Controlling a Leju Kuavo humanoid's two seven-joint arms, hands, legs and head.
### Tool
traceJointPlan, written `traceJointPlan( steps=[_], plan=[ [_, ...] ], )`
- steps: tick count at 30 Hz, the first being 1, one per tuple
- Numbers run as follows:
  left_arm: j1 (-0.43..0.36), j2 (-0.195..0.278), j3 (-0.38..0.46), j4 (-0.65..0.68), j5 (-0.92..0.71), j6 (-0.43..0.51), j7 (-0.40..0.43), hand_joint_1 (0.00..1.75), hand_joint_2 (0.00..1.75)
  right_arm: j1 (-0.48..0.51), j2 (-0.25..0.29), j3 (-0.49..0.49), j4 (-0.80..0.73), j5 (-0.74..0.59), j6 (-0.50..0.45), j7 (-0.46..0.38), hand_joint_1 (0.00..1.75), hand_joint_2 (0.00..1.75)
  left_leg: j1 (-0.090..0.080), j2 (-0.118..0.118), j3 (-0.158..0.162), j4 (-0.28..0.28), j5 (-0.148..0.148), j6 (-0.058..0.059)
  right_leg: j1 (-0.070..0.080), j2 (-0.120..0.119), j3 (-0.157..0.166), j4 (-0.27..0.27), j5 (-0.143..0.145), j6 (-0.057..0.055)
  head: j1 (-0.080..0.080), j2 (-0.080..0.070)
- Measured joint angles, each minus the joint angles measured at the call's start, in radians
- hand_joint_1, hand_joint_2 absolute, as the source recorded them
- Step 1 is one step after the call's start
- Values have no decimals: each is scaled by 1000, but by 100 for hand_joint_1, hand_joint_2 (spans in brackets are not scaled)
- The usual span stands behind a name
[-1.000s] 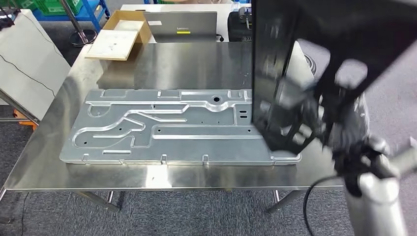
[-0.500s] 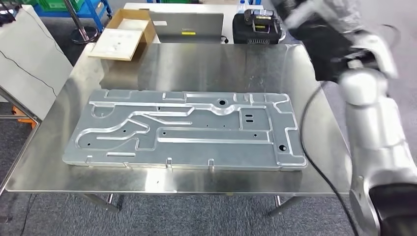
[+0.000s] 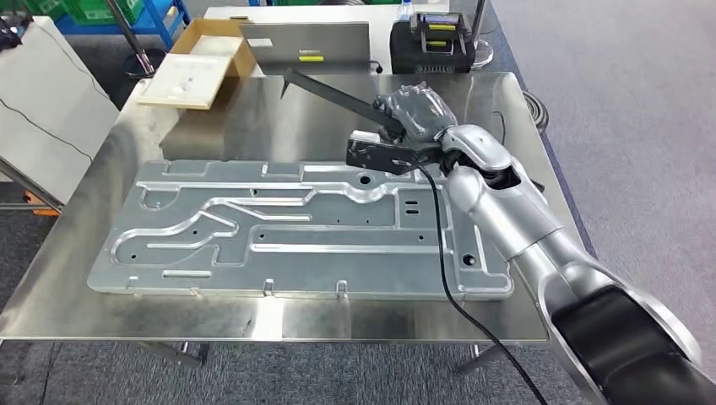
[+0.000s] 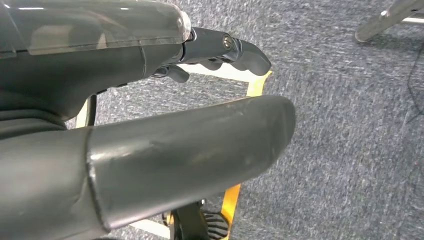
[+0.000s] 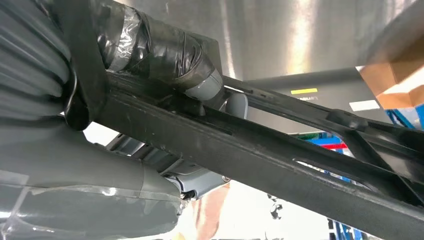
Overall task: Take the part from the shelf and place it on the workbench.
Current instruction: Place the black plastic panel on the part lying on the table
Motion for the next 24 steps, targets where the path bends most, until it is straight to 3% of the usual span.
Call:
traceJointPlan(
  steps=[2, 3, 4, 5, 7, 8, 11, 13, 14, 16, 18, 19, 20, 22, 24],
  plan=[
    [1, -1, 0, 0, -2, -2, -1, 0, 0, -6, 29, 31, 47, 30, 35, 17, 175, 175, 0, 0, -72, 132, -42, -4, 3, 3, 4, 0, -3, -6, 0, 0],
    [2, -1, 0, 0, -2, -3, -3, 0, 0, -6, 49, 51, 81, 48, 50, 26, 175, 175, 0, 0, -92, 160, -39, -4, 5, 5, 6, 0, -4, -7, 0, 0],
    [3, -2, 0, 0, -3, -5, -6, 0, 0, -5, 70, 71, 118, 65, 62, 35, 175, 175, 0, 0, -93, 146, -15, -4, 5, 7, 8, 1, -6, -7, 0, 0],
    [4, -2, 0, 0, -2, -6, -12, 0, 0, -5, 92, 89, 155, 80, 72, 42, 175, 175, 0, 0, -75, 94, 23, -2, 6, 9, 11, 1, -8, -5, 0, 0],
    [4, -2, 0, 0, -2, -10, -25, 0, 0, -7, 135, 119, 227, 101, 86, 52, 175, 175, -2, 1, -17, -46, 93, 3, 8, 11, 15, 5, -14, 1, 0, 0],
    [4, -2, 0, 0, -2, -12, -31, 0, 0, -10, 156, 133, 263, 109, 91, 55, 175, 175, -3, 0, 4, -92, 109, 7, 10, 12, 14, 7, -16, 6, 0, 0],
    [6, -3, 0, 0, 0, -16, -45, 0, 0, -16, 212, 173, 355, 129, 110, 70, 175, 175, -7, -2, 17, -120, 108, 18, 13, 13, 11, 10, -20, 19, 0, 0],
    [7, -5, 0, 0, 2, -24, -56, 0, 0, -27, 243, 196, 400, 140, 123, 83, 175, 175, -4, 1, 21, -124, 109, 30, 11, 12, 4, 35, -40, 28, 0, 0],
    [6, -6, 0, 0, 3, -29, -62, 0, 0, -33, 256, 206, 419, 144, 128, 89, 175, 175, -3, 3, 23, -126, 110, 36, 11, 11, -12, 73, -65, 32, 1, 0],
    [4, -7, 0, 0, 4, -35, -69, 0, 0, -40, 278, 222, 451, 148, 134, 97, 175, 175, -4, 7, 24, -127, 109, 44, 8, 9, -73, 205, -132, 36, 1, 0],
    [4, -8, 0, 0, 5, -38, -72, 0, 87, -41, 292, 234, 475, 150, 137, 100, 87, 87, -5, 9, 25, -126, 108, 46, 7, 7, -123, 306, -161, 38, 0, 0],
    [4, -8, 0, 0, 6, -43, -74, 0, 131, -43, 297, 238, 484, 151, 143, 99, 44, 44, -6, 9, 27, -126, 107, 45, 7, 7, -121, 302, -147, 38, 1, 0],
    [4, -9, 0, 0, 8, -48, -76, 0, 175, -44, 303, 243, 494, 153, 151, 97, 0, 0, -6, 9, 29, -125, 106, 44, 8, 6, -99, 257, -116, 35, 1, 0],
    [2, -11, 0, 0, 11, -59, -80, 0, 175, -42, 317, 253, 510, 159, 165, 92, 0, 0, -7, 8, 31, -124, 104, 39, 10, 5, -26, 112, -51, 27, 1, 0],
    [-1, -12, 0, 0, 12, -61, -81, 0, 87, -36, 334, 262, 523, 163, 168, 87, 0, 0, -9, 8, 29, -122, 103, 30, 15, 5, 13, 27, -27, 19, 0, 0]
  ],
)
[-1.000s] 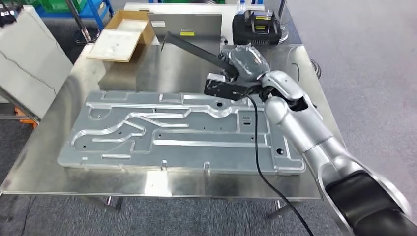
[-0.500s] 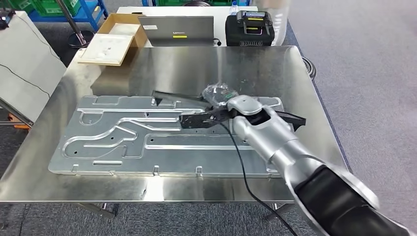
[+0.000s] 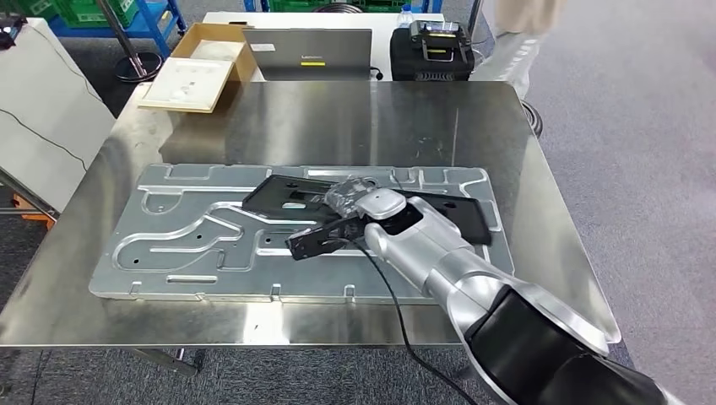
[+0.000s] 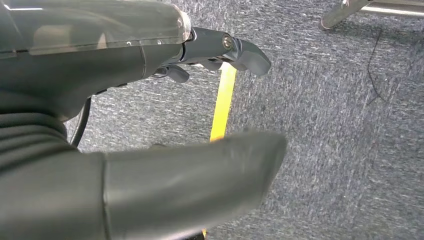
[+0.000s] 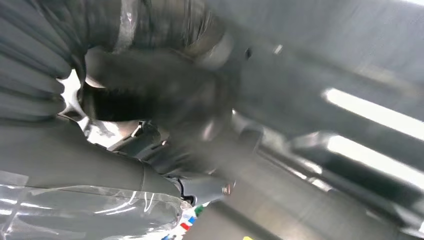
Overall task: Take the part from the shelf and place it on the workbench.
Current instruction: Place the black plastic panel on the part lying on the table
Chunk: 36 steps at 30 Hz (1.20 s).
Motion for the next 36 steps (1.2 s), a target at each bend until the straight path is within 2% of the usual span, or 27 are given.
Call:
traceJointPlan(
  steps=[2, 4, 5, 8, 9, 10, 11, 13, 14, 15, 18, 20, 21, 23, 24, 25, 26, 28, 30, 32, 34, 36],
  plan=[
    [-2, -1, 0, 0, -2, 3, 0, 0, 0, 9, 15, 6, 12, 2, -1, -1, 0, 0, 1, 0, 0, -3, 2, -13, 4, 1, 2, -11, 1, -8, 0, 0],
    [-3, -3, 0, 0, -6, 7, -1, 0, 0, 15, 24, 9, 22, 3, -2, -1, 0, 0, 4, 0, -5, 9, -10, -23, 0, 0, 7, -23, 8, -21, 0, 0],
    [-3, -3, -1, 0, -7, 10, -2, 0, 0, 16, 28, 10, 25, 4, -2, -1, 0, 0, 5, 0, -18, 39, -31, -27, -2, -1, 10, -29, 12, -28, 0, 0],
    [-2, -4, -1, 0, -8, 15, -2, 0, 0, 20, 35, 12, 36, 4, -3, -3, 0, 0, 7, 0, -103, 226, -121, -37, -4, -2, 11, -32, 14, -35, 0, 0],
    [-1, -4, -1, 0, -9, 15, -2, 0, 0, 23, 36, 13, 39, 3, -3, -3, 0, 0, 7, 0, -125, 270, -132, -40, -3, -2, 11, -31, 13, -35, 0, 0],
    [-1, -4, -1, 0, -9, 16, -2, 0, 0, 24, 36, 14, 41, 3, -4, -3, 0, 0, 8, 0, -130, 278, -123, -41, -3, -2, 11, -29, 12, -35, 0, 0],
    [0, -4, -1, 0, -9, 16, -2, 0, 0, 24, 37, 14, 43, 2, -4, -4, 0, 0, 8, 0, -114, 245, -97, -41, -4, -2, 12, -27, 10, -33, 0, 0],
    [-1, -4, -1, 0, -10, 16, -2, 0, 0, 23, 37, 14, 46, 2, -4, -4, 0, 0, 9, 0, -45, 107, -31, -38, -3, -1, 15, -23, 5, -27, 0, 0],
    [-2, -4, -1, 0, -10, 16, -2, 0, 0, 22, 37, 14, 47, 1, -4, -3, 0, 0, 7, -1, -16, 48, -12, -33, -1, 0, 15, -20, 3, -22, 0, 0],
    [-2, -4, -1, 0, -10, 16, -2, 0, 0, 21, 37, 14, 49, 2, -4, -3, 0, 0, 5, -1, 0, 14, -4, -28, 1, 0, 14, -18, 2, -17, 0, 0],
    [0, -5, -1, 0, -10, 16, -1, 0, 0, 18, 37, 14, 52, 2, -4, -2, 0, 0, 2, -1, 4, 1, -4, -10, 3, 1, 12, -16, 0, -3, 0, 0],
    [-1, -5, -2, 0, -10, 16, -1, 0, 0, 13, 36, 14, 55, 2, -4, -1, 0, 0, 6, 2, 6, -3, 0, 4, 1, 0, -4, 23, -29, 7, 0, 0],
    [-1, -5, -2, 0, -10, 16, -1, 0, 0, 12, 35, 14, 57, 2, -4, -1, 0, 0, 6, 4, 6, -4, 1, 10, -1, 0, -26, 71, -58, 11, 0, 0],
    [-1, -5, -3, 0, -10, 16, -1, 0, 0, 13, 34, 14, 61, 2, -4, -2, 0, 0, 4, 8, 4, -4, 0, 16, -4, -1, -90, 206, -122, 15, 0, 0],
    [-1, -5, -4, 0, -10, 16, -1, 0, 0, 15, 33, 14, 62, 2, -4, -2, 0, 0, 3, 10, 3, -3, 0, 16, -5, -1, -115, 258, -138, 16, 0, 0],
    [-1, -5, -5, 0, -10, 16, -1, 0, 0, 16, 33, 14, 64, 2, -4, -2, 0, 0, 2, 10, 3, -2, 0, 16, -6, -1, -124, 276, -135, 16, 0, 0],
    [-2, -5, -5, 0, -10, 16, -1, 0, 0, 16, 33, 14, 65, 0, -5, -3, 0, 0, 2, 10, 4, -1, 0, 16, -6, -1, -113, 255, -113, 15, 0, 0],
    [-2, -5, -7, 0, -10, 16, -3, 0, 0, 13, 33, 13, 66, -20, -14, -10, 0, 0, 1, 8, 5, 1, -1, 14, -5, -1, -46, 122, -45, 8, 1, 0],
    [-3, -6, -11, 0, -13, 11, -8, 0, 0, 10, 31, 5, 64, -71, -28, -34, 0, 0, -2, 7, 3, 4, -2, 6, -1, -1, 5, 13, -10, 0, 0, 0],
    [-5, -6, -17, 0, -18, 2, -12, 0, 0, 8, 28, -23, 57, -149, -35, -80, 0, 0, -3, 7, 0, 4, 0, -6, 4, 0, 12, -9, -7, -5, 0, 0],
    [-8, -5, -22, 0, -23, -11, -16, 0, 0, 6, 22, -70, 40, -242, -36, -146, 0, 0, 1, 7, -2, 2, 0, -18, 3, 0, 12, -16, 0, -16, 0, 0],
    [-12, -4, -25, 1, -24, -28, -21, 0, 0, 4, 17, -131, -4, -353, -43, -228, 0, 0, 3, 7, -27, 59, -39, -27, -2, -1, 15, -25, 6, -28, 0, 0]
  ],
)
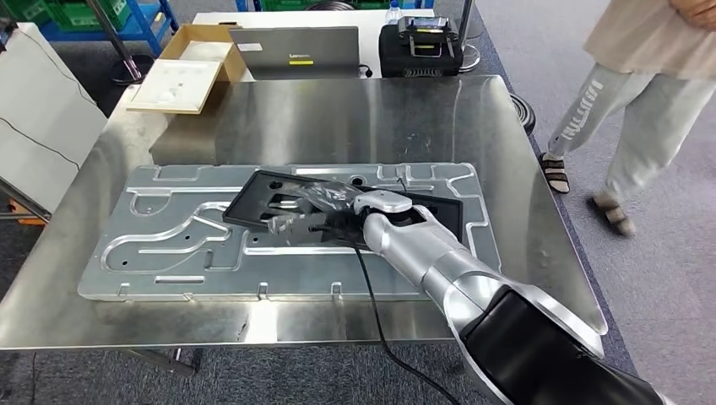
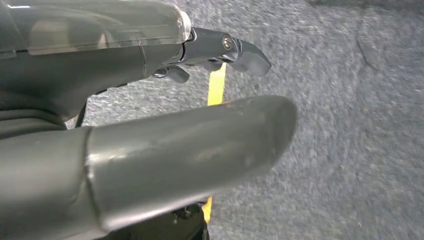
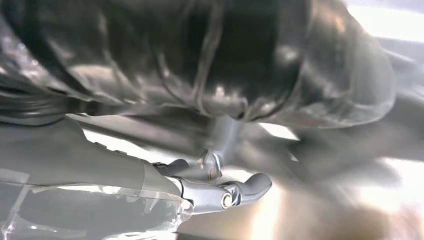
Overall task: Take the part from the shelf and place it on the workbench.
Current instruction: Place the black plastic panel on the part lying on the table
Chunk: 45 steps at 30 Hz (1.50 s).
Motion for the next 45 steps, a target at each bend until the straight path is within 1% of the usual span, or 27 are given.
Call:
traceJointPlan(
  steps=[2, 4, 5, 6, 7, 9, 11, 14, 15, 17, 18, 19, 20, 21, 24, 25, 28, 30, 33, 34, 35, 36, 39, 40, 43, 44, 45],
  plan=[
    [-3, 4, -1, 0, 2, -14, -5, 0, 0, 10, -9, -72, -79, -119, -23, -65, 0, 0, 1, 0, -58, 131, -67, -6, -1, -2, 1, -2, 1, -5, 0, 0],
    [-2, 7, -1, 0, 7, -22, -7, 0, 0, 37, -24, -140, -180, -210, -61, -89, 0, 0, 2, 0, -102, 225, -93, -11, 0, -3, 2, -1, 0, -6, 0, 0],
    [-2, 9, -1, 0, 11, -24, -9, 0, 0, 57, -37, -169, -242, -242, -88, -97, 0, 0, 3, 0, -100, 221, -78, -12, -1, -3, 2, 0, -1, -5, 0, 0],
    [-1, 10, -1, 0, 17, -26, -14, 0, 0, 90, -58, -194, -316, -264, -124, -109, 0, 0, 4, 0, -77, 175, -47, -11, -2, -2, 5, 1, -4, -2, 0, 0],
    [0, 12, -1, 0, 26, -27, -25, 0, 0, 147, -97, -228, -440, -290, -179, -137, 0, 0, 6, -2, -42, 103, -10, -11, -2, -5, 9, 2, -8, 4, 0, 0],
    [11, 15, 1, 0, 46, -30, -53, 0, 0, 323, -213, -342, -775, -357, -288, -233, 0, 0, 5, -10, 25, -17, 26, -2, 2, -20, 19, 4, -20, 20, 0, 0],
    [38, 18, 4, 0, 60, -31, -74, 0, 0, 512, -310, -523, -1085, -428, -297, -337, 0, 0, 0, -19, 46, -47, 19, 14, 6, -37, 27, 4, -28, 34, 0, 0],
    [71, 21, 10, 0, 68, -28, -84, 0, 0, 736, -358, -799, -1400, -459, -212, -425, 0, 0, -2, -19, 47, -50, 16, 39, 0, -31, 24, 24, -50, 50, 0, 0],
    [71, 22, 12, 0, 70, -26, -86, 0, 0, 791, -365, -866, -1483, -458, -206, -436, 0, 0, -2, -16, 48, -52, 16, 47, -3, -24, 7, 60, -75, 55, 0, 0],
    [64, 22, 14, 0, 72, -24, -90, 0, 0, 888, -375, -968, -1604, -460, -222, -440, 0, 0, -4, -13, 48, -53, 14, 57, -5, -13, -53, 186, -142, 62, 0, 0],
    [60, 22, 16, 0, 72, -23, -92, 0, 0, 936, -379, -1014, -1652, -464, -234, -440, 0, 0, -5, -12, 48, -53, 13, 59, -5, -11, -85, 249, -167, 63, 0, 0],
    [59, 22, 18, 0, 73, -22, -94, 0, 0, 980, -382, -1055, -1693, -469, -244, -440, 0, 0, -6, -12, 48, -53, 13, 60, -5, -10, -104, 287, -174, 64, 0, 0],
    [58, 22, 21, 0, 74, -22, -95, 0, 0, 1017, -383, -1092, -1729, -474, -251, -440, 0, 0, -7, -11, 49, -52, 12, 61, -5, -10, -107, 290, -163, 63, 0, 0],
    [58, 22, 24, 0, 74, -21, -95, 0, 0, 1045, -384, -1123, -1760, -478, -255, -440, 0, 0, -8, -10, 50, -51, 12, 60, -5, -10, -88, 249, -134, 60, 0, 0],
    [53, 20, 28, 0, 75, -21, -96, 0, 0, 1108, -383, -1190, -1830, -481, -258, -440, 0, 0, -14, -7, 51, -47, 13, 55, 0, -10, 10, 54, -48, 45, 0, 0],
    [51, 20, 29, 0, 77, -20, -96, 0, 0, 1132, -382, -1205, -1848, -479, -262, -440, 0, 0, -15, -8, 50, -46, 14, 52, 2, -10, 25, 23, -39, 41, 0, 0],
    [51, 20, 32, 0, 82, -16, -96, 0, 0, 1218, -371, -1229, -1894, -463, -285, -440, 0, 0, -17, -7, 47, -45, 14, 36, 1, -12, 24, 10, -27, 30, 0, 0],
    [53, 19, 35, 0, 82, -14, -94, 0, 0, 1265, -351, -1236, -1917, -449, -291, -439, 0, 0, -16, -7, 32, -9, -27, 24, -5, -13, 16, 4, -14, 16, 0, 0],
    [54, 18, 37, 0, 82, -11, -90, 0, 0, 1325, -315, -1244, -1939, -438, -299, -439, 0, 0, -13, -7, -23, 165, -154, 11, -5, -15, -8, 3, 4, 5, 0, 0],
    [54, 18, 38, 0, 82, -9, -87, 0, 0, 1343, -306, -1245, -1943, -439, -307, -439, 0, 0, -12, -7, -31, 210, -178, 9, -5, -15, -18, 4, 11, 5, 0, 0],
    [54, 18, 38, 0, 82, -8, -85, 0, 0, 1361, -299, -1245, -1944, -443, -316, -439, 0, 0, -12, -7, -21, 221, -182, 8, -4, -15, -27, 5, 18, 6, 0, 0],
    [53, 18, 39, 0, 83, -7, -82, 0, 0, 1378, -293, -1246, -1944, -448, -321, -439, 0, 0, -12, -7, 11, 188, -167, 9, -4, -14, -36, 6, 25, 8, 0, 0],
    [49, 19, 42, 0, 102, 0, -76, 0, 0, 1418, -265, -1257, -1944, -453, -307, -439, 0, 0, -15, -9, 154, -30, -104, 20, -2, -13, -56, 12, 45, 19, 0, 0],
    [49, 19, 42, 0, 112, 3, -76, 0, 0, 1427, -251, -1263, -1943, -453, -294, -439, 0, 0, -17, -10, 178, -72, -93, 26, -1, -12, -59, 13, 53, 24, 0, 0],
    [52, 18, 41, 0, 126, 6, -79, 0, 0, 1442, -208, -1295, -1936, -459, -236, -438, 0, 0, -22, -9, 176, -87, -69, 48, -3, -10, -63, 8, 74, 43, 0, 0],
    [53, 18, 41, 0, 126, 6, -80, 0, 0, 1446, -192, -1310, -1932, -460, -214, -438, 0, 0, -20, -6, 168, -88, -58, 55, -5, -9, -67, 13, 66, 48, 0, 0],
    [54, 18, 41, 0, 126, 6, -80, 0, 0, 1449, -176, -1327, -1927, -461, -195, -438, 0, 0, -19, -3, 157, -91, -45, 63, -6, -7, -76, 34, 37, 53, 1, 0]
  ],
)
